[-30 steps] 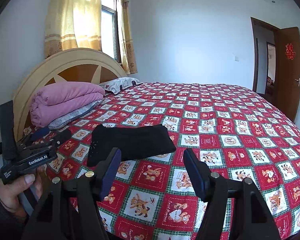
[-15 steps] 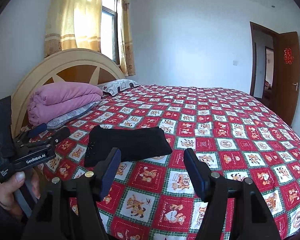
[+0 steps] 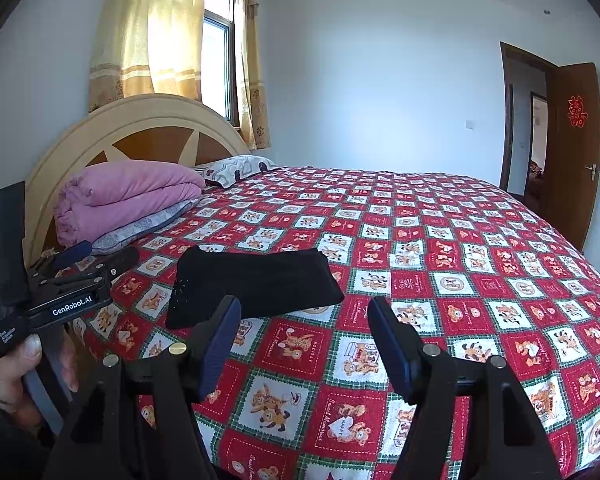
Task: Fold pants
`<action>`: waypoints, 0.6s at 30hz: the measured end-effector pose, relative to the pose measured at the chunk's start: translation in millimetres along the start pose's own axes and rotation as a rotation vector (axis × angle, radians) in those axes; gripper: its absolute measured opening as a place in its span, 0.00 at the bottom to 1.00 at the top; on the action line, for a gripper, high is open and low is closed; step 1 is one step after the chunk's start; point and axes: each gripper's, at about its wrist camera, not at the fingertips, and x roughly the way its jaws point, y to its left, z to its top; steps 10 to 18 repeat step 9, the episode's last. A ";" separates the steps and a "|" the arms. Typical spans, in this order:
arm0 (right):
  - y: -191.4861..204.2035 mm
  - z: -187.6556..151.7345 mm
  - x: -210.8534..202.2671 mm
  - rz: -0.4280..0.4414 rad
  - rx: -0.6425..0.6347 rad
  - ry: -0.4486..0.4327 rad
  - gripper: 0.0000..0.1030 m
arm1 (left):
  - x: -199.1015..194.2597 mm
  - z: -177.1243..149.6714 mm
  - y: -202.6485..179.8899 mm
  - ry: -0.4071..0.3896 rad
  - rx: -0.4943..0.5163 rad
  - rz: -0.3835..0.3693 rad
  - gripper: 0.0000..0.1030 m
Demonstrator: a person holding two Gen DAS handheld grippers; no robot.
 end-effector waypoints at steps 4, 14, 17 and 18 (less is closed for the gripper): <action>1.3 -2.2 3.3 0.000 -0.002 0.011 0.65 | 0.2 -2.6 0.3 -0.009 0.000 0.006 1.00; 3.5 -5.0 6.0 0.003 -0.006 0.022 0.65 | 1.0 -3.5 -1.0 -0.011 0.000 -0.008 1.00; 3.5 -5.0 6.0 0.003 -0.006 0.022 0.65 | 1.0 -3.5 -1.0 -0.011 0.000 -0.008 1.00; 3.5 -5.0 6.0 0.003 -0.006 0.022 0.65 | 1.0 -3.5 -1.0 -0.011 0.000 -0.008 1.00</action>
